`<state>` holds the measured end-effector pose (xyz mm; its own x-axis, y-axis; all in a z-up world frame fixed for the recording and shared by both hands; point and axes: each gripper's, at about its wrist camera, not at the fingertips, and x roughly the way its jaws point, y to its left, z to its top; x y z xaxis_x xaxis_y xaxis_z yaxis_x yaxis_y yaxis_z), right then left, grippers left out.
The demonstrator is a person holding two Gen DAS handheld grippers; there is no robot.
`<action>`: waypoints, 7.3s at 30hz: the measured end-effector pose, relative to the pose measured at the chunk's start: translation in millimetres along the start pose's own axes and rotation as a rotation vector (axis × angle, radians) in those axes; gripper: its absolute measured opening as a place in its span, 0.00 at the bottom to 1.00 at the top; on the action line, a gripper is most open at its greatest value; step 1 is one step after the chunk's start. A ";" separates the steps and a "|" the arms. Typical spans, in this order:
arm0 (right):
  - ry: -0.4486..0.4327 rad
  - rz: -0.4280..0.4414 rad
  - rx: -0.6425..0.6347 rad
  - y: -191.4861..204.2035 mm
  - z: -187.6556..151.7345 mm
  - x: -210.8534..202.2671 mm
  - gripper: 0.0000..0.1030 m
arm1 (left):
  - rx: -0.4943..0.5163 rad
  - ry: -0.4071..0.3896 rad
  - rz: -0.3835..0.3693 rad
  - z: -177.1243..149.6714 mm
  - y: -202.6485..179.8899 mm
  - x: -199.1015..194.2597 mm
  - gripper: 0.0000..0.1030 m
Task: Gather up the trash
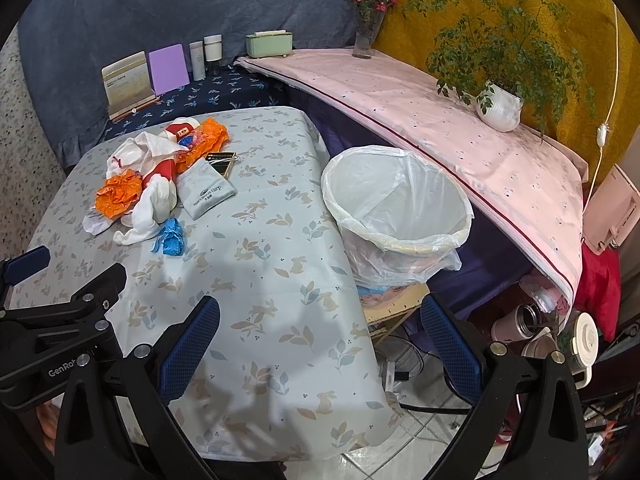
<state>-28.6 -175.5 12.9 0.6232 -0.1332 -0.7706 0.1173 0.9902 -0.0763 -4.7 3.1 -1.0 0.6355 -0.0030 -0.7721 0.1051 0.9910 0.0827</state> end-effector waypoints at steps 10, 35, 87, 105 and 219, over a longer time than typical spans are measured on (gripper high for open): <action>-0.007 0.004 -0.001 0.6 0.7 -0.4 0.93 | -0.003 0.007 -0.001 -1.7 -0.6 1.3 0.93; -0.028 0.003 -0.005 2.5 1.9 -2.6 0.93 | -0.003 0.018 -0.003 -2.3 -1.6 2.0 0.93; -0.058 -0.072 0.063 -7.8 8.5 3.7 0.93 | -0.013 -0.055 -0.005 3.5 9.9 1.2 0.93; -0.081 0.011 0.003 56.2 29.3 33.9 0.93 | -0.099 -0.023 0.013 8.2 89.1 48.1 0.93; -0.088 -0.111 0.338 -153.2 108.8 118.0 0.25 | 0.227 -0.021 -0.712 164.9 -173.2 105.8 0.31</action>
<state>111.1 -347.6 2.5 0.6547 -0.2567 -0.7110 0.4278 0.9013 0.0685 170.5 -190.9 6.9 0.3692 -0.6382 -0.6756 0.6501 0.6968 -0.3031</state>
